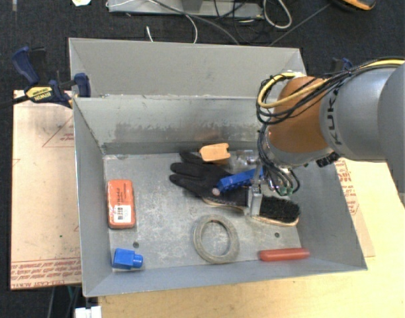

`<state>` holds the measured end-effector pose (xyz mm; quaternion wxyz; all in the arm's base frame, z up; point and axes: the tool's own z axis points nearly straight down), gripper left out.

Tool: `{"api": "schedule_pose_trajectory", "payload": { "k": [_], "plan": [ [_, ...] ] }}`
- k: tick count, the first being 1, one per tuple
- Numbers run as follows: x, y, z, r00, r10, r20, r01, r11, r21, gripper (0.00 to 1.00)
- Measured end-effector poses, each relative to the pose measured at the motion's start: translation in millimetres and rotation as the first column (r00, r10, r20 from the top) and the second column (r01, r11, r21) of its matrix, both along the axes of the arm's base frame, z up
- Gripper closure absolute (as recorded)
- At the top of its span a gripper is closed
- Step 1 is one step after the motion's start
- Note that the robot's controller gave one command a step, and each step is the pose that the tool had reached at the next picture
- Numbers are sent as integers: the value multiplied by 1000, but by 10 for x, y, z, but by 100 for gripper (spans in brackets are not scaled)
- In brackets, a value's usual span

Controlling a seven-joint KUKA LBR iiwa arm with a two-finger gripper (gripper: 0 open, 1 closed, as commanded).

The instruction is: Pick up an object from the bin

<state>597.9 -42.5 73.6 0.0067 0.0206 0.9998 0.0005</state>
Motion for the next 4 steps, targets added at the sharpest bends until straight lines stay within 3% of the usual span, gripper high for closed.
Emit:
{"api": "schedule_pose_trajectory", "payload": {
  "k": [1, 2, 3, 4],
  "plan": [
    [-87, -79, -47, 1000, -18, 2, 18, 1000, 4, 0],
    [-26, -23, -17, 1000, -5, 0, 5, 1000, 2, 0],
    [-56, -74, -5, 1000, -17, 11, 17, 1000, 5, 100],
    [-56, -73, -5, 1000, -17, 11, 17, 1000, 5, 100]
  ]
}}
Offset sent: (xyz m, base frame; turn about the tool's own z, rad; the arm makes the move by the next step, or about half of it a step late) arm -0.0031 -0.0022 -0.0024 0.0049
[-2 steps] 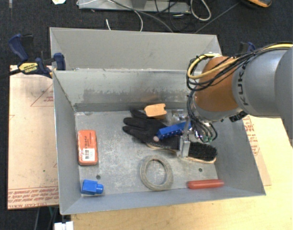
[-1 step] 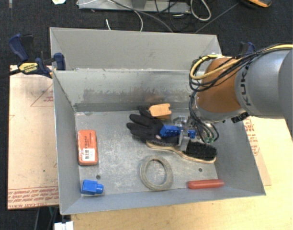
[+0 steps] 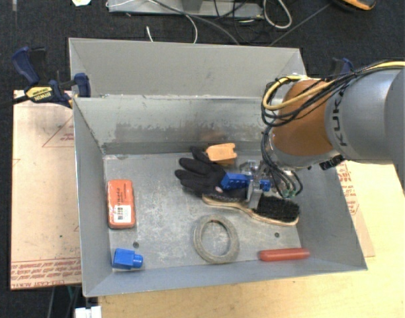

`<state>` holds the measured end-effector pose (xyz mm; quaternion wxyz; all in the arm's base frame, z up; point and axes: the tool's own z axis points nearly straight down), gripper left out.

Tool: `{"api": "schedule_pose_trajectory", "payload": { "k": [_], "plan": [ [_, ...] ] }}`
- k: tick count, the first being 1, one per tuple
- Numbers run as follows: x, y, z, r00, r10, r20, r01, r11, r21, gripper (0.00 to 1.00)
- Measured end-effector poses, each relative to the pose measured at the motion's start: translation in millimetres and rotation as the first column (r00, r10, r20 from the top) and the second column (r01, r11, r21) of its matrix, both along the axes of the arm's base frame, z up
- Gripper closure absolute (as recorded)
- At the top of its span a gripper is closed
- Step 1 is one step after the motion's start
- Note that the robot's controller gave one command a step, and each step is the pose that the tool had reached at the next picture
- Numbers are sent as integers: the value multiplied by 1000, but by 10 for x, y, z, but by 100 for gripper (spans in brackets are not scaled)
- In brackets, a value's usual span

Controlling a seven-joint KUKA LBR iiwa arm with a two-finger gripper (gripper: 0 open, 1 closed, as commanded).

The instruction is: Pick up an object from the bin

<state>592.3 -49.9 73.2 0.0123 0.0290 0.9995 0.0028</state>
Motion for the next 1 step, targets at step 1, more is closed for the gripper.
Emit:
{"api": "schedule_pose_trajectory", "payload": {
  "k": [1],
  "plan": [
    [4, 2, 35, 1000, 0, 1, 0, 1000, 0, 100]
  ]
}}
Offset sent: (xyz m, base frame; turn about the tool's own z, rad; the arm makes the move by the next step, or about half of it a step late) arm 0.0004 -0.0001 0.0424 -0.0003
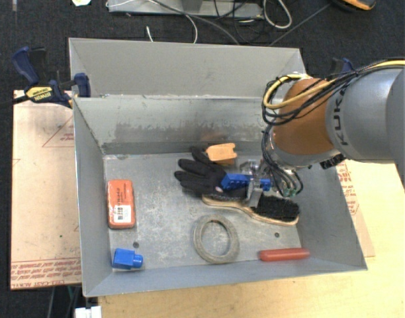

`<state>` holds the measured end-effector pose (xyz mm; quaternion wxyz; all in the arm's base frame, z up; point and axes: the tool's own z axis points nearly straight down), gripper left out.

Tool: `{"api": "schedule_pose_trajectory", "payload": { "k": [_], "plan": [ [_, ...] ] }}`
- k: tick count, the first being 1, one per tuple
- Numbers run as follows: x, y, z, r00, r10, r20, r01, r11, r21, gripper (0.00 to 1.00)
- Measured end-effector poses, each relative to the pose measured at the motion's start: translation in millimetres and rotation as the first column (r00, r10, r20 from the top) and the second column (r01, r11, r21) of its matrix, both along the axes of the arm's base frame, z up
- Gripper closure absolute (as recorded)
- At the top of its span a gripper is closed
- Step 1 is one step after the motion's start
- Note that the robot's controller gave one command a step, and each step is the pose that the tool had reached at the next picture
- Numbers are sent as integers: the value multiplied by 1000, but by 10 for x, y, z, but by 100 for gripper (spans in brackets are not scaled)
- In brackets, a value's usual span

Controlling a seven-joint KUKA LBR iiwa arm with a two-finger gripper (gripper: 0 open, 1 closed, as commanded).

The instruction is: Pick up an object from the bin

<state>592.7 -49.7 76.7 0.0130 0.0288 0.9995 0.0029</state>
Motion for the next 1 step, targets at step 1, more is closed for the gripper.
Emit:
{"api": "schedule_pose_trajectory", "payload": {
  "k": [1],
  "plan": [
    [-16, 3, 152, 1000, 0, -5, 0, 1000, 1, 100]
  ]
}}
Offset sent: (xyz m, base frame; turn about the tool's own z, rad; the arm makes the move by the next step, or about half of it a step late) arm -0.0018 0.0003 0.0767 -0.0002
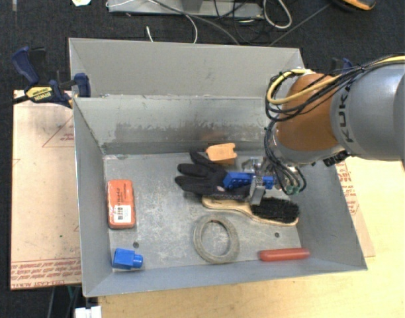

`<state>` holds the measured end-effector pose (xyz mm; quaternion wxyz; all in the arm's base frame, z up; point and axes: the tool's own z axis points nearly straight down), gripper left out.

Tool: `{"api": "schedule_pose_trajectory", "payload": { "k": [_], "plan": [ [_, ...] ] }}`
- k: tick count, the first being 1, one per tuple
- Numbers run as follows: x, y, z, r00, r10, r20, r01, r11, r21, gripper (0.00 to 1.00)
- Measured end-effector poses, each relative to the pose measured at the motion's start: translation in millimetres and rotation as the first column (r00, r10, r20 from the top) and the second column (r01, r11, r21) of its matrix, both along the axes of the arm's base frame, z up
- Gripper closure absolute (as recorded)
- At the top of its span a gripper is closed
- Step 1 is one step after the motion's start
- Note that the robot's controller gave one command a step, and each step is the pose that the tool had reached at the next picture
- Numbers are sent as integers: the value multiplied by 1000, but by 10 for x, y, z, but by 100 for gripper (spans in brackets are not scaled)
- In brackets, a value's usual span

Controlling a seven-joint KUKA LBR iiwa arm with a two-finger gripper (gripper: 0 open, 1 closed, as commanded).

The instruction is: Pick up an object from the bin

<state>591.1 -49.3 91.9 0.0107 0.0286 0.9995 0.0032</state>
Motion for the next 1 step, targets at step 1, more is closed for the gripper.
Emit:
{"api": "schedule_pose_trajectory", "payload": {
  "k": [1],
  "plan": [
    [-3, 2, 381, 1000, 1, -1, -1, 1000, 0, 100]
  ]
}}
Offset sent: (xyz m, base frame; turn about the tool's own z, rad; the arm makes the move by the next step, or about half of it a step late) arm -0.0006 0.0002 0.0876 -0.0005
